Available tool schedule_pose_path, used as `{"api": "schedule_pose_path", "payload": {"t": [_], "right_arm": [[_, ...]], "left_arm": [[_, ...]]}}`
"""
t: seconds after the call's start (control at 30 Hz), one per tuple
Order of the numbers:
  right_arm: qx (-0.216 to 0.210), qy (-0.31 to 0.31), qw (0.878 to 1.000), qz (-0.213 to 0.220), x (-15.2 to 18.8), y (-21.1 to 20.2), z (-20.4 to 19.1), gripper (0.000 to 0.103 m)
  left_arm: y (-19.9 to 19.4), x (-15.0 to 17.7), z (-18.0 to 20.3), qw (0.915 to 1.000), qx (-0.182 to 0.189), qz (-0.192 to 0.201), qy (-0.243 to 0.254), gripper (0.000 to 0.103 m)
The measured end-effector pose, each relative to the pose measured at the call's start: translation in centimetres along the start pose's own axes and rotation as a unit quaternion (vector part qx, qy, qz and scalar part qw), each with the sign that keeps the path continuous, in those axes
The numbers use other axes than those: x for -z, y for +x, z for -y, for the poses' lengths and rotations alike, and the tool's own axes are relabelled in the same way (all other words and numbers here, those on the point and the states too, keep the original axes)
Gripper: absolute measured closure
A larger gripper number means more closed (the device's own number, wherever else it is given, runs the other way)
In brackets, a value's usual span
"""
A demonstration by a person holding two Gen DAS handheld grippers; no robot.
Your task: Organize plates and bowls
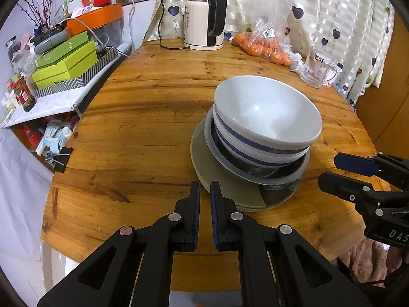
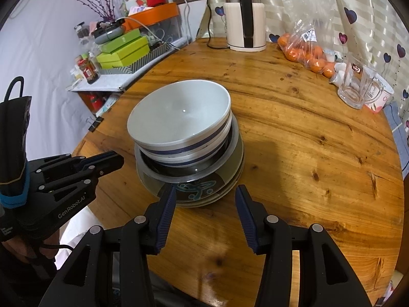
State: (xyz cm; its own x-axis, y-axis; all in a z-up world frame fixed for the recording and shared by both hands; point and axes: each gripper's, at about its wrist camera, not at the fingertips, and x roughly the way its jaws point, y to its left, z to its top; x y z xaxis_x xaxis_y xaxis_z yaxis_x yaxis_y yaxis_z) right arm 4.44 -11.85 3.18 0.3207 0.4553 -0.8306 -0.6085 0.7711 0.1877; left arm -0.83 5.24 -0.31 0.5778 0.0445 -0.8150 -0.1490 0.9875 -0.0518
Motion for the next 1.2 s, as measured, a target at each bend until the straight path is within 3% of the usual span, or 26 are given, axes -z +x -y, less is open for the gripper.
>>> {"api": "schedule_pose_path", "payload": {"t": [1.2], "right_arm": [[-0.003,0.001,1.000,-0.002,0.08,0.24,-0.15,0.055]], "left_arm": [[0.27,0.19,0.44,0.9999,-0.001,-0.009,0.007,0.095]]}}
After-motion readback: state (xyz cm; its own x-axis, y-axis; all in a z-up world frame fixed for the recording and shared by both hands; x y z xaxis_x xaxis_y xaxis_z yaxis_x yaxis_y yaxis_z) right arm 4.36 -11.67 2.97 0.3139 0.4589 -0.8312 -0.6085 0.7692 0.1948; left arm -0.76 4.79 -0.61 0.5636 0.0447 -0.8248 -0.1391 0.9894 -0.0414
